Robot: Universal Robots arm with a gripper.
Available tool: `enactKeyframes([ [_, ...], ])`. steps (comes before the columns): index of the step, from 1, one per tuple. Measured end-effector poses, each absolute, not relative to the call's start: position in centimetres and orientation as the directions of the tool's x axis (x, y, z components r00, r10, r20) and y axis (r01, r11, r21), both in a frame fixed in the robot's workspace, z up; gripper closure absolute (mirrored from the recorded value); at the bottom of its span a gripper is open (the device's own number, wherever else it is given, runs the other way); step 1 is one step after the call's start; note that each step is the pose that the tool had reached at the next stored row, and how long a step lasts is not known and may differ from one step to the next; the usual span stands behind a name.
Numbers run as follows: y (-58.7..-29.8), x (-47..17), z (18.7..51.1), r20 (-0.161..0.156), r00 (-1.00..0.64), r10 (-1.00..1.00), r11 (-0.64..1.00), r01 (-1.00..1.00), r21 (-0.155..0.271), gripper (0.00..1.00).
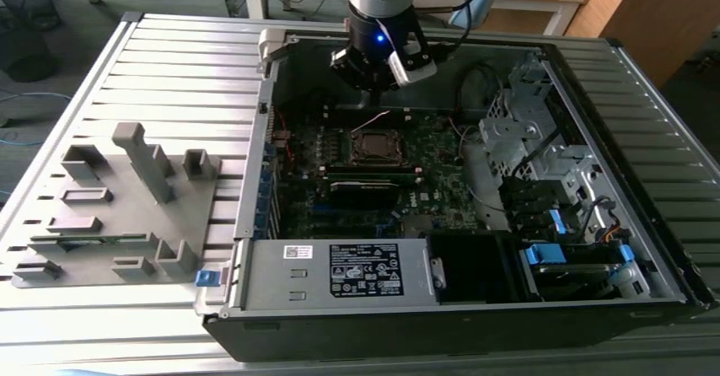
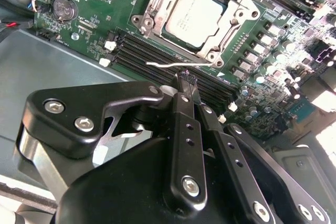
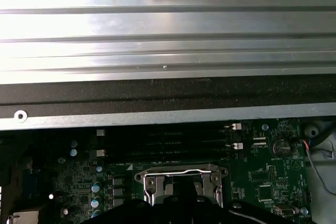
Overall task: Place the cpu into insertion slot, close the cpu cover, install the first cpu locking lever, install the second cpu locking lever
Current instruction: 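Install the first cpu locking lever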
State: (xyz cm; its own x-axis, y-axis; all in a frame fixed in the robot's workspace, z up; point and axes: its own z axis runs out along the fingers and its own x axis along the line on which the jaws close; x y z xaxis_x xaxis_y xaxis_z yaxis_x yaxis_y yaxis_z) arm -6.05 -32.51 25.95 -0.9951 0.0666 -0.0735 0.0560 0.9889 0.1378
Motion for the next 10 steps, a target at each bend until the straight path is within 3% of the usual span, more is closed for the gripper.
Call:
enactKeyframes([
  [10, -32.51, -6.05, 25.82, -0.074, -0.995, 0.067, 0.989, 0.056, 0.138, 0.90],
])
